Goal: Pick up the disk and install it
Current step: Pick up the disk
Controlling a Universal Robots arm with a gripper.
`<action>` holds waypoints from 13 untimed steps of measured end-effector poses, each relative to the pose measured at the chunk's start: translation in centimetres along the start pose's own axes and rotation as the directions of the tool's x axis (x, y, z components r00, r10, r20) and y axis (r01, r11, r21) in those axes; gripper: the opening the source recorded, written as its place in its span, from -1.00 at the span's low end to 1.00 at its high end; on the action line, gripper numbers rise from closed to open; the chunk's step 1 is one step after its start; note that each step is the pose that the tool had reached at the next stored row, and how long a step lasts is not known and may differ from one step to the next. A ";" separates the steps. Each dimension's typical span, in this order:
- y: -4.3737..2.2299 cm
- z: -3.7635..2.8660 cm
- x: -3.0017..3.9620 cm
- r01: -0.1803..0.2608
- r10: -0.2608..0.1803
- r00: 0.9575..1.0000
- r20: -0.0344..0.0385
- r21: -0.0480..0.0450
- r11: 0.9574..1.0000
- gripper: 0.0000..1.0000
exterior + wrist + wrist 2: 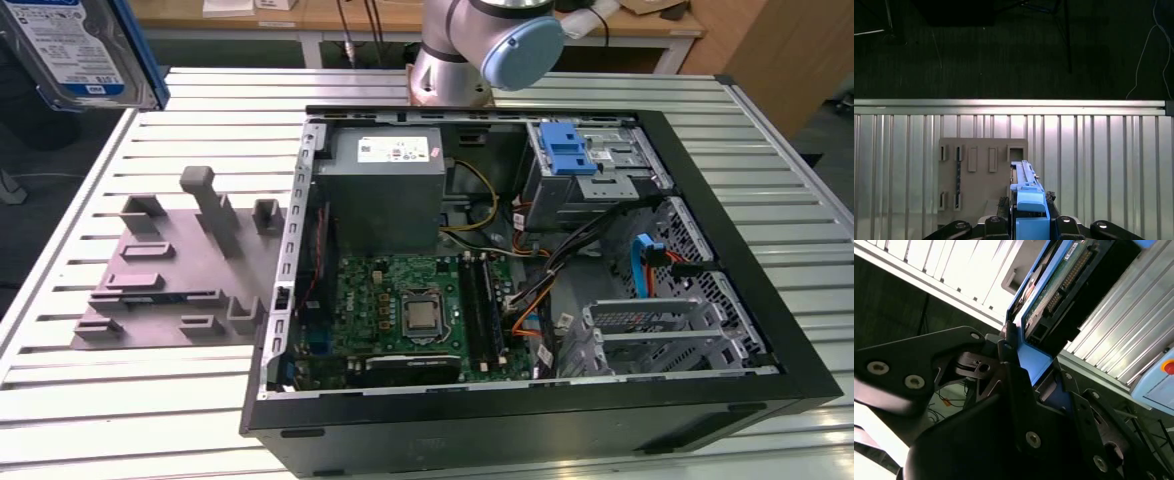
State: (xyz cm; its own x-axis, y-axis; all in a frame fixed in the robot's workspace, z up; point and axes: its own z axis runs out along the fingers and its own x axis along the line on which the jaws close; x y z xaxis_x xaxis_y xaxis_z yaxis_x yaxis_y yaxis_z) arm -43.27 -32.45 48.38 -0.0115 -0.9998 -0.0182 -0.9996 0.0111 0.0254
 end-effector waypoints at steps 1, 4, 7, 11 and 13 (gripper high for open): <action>0.01 -0.12 0.00 0.000 0.000 1.000 0.000 0.000 1.000 -0.27; 0.01 -0.40 -0.01 0.000 0.000 1.000 0.000 0.000 1.000 -0.27; 0.01 -0.42 -0.01 0.000 0.000 1.000 0.000 0.000 1.000 -0.27; -0.10 -0.45 -0.01 0.000 0.000 1.000 0.000 0.000 1.000 -0.27; -0.28 -0.43 -0.01 0.000 0.000 1.000 0.000 0.000 1.000 -0.27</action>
State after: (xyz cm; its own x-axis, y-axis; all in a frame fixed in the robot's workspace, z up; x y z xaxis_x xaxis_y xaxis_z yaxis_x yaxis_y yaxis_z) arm -42.98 -32.45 48.81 -0.0115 -0.9998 -0.0182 -0.9996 0.0110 0.0254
